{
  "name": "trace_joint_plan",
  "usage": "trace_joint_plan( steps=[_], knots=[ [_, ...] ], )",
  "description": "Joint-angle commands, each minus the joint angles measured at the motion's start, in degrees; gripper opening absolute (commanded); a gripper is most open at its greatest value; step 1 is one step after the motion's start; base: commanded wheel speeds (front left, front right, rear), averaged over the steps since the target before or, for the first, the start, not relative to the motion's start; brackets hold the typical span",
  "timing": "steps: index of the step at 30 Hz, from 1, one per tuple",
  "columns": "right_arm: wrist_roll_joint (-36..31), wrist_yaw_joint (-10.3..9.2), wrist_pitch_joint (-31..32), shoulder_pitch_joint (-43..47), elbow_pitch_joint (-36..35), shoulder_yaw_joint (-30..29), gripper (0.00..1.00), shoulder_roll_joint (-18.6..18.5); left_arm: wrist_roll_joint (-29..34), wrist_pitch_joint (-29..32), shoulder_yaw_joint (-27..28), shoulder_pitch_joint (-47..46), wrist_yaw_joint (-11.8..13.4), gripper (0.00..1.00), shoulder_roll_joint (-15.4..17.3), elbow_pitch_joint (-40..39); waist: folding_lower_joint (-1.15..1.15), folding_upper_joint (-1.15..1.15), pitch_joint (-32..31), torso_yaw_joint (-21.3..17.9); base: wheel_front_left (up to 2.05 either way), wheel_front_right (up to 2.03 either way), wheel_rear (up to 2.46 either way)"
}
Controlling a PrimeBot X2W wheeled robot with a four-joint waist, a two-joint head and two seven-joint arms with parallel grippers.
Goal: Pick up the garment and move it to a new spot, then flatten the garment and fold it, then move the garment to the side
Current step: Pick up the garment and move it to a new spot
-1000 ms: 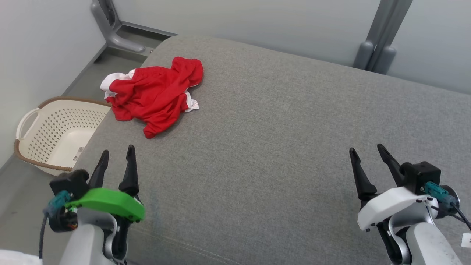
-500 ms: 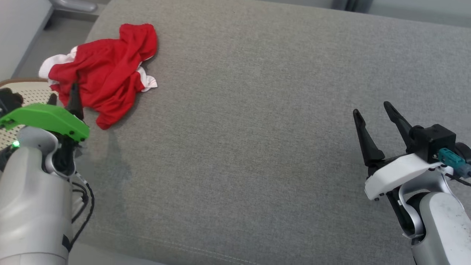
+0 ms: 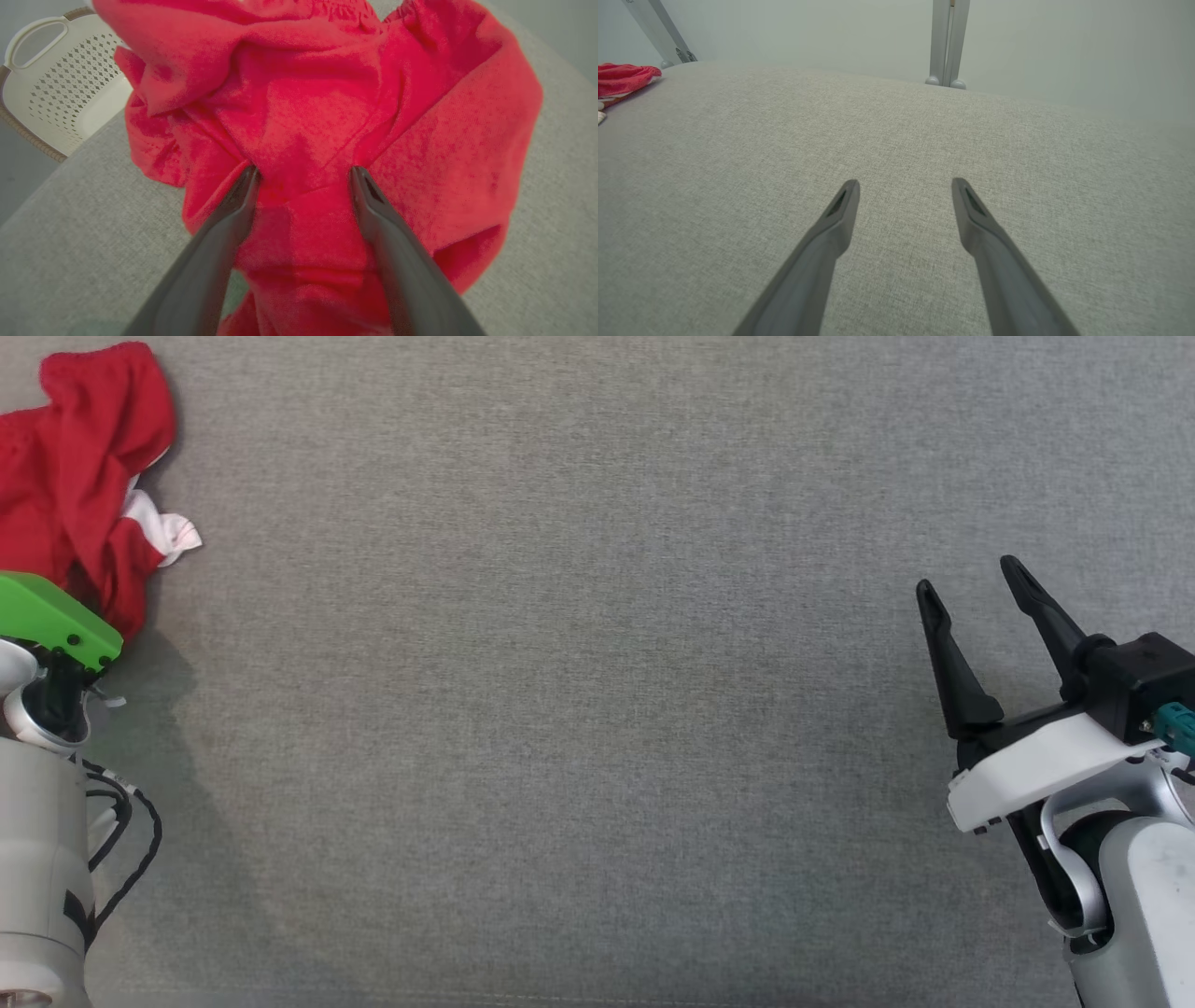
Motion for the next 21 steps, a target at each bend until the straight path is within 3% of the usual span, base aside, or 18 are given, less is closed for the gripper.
trace_joint_plan(
  steps=[1, 2, 3, 14, 21],
  knots=[
    [0.09, -0.1, 0.08, 0.29, -0.62, -0.17, 1.0, 0.0, 0.23, 0.21, -0.13, -0.76, 0.54, 1.0, 0.75, 0.47, -0.01, 0.0, 2.48, -3.06, 0.0, 0.0, 0.0],
    [0.08, -0.1, 0.13, 0.44, -0.75, -0.35, 1.0, -0.03, 0.57, 0.02, -0.4, -0.76, 0.54, 0.26, 0.93, 0.62, -0.01, 0.0, 2.38, -3.17, 0.0, 0.0, 0.0],
    [0.12, -0.1, 0.22, 0.5, -0.75, -0.46, 1.0, -0.08, 0.57, 0.04, -0.49, -0.82, 0.52, 0.0, 0.78, 0.82, -0.01, 0.0, 2.2, -3.18, 0.0, 0.0, 0.0],
    [1.76, -0.1, -2.37, -0.33, 3.43, 0.53, 1.0, 2.23, 3.37, -7.59, -2.87, -4.51, -2.65, 0.0, 4.4, -2.42, -0.01, 0.0, -6.44, -2.94, 0.0, 0.0, 0.0],
    [3.19, -0.1, -5.29, 1.42, 8.49, 1.23, 1.0, 4.4, 6.83, -9.49, -7.38, -7.51, -5.04, 0.0, 4.16, -9.95, -0.01, 0.0, -14.92, -4.92, 0.0, 0.0, 0.0]
  ],
)
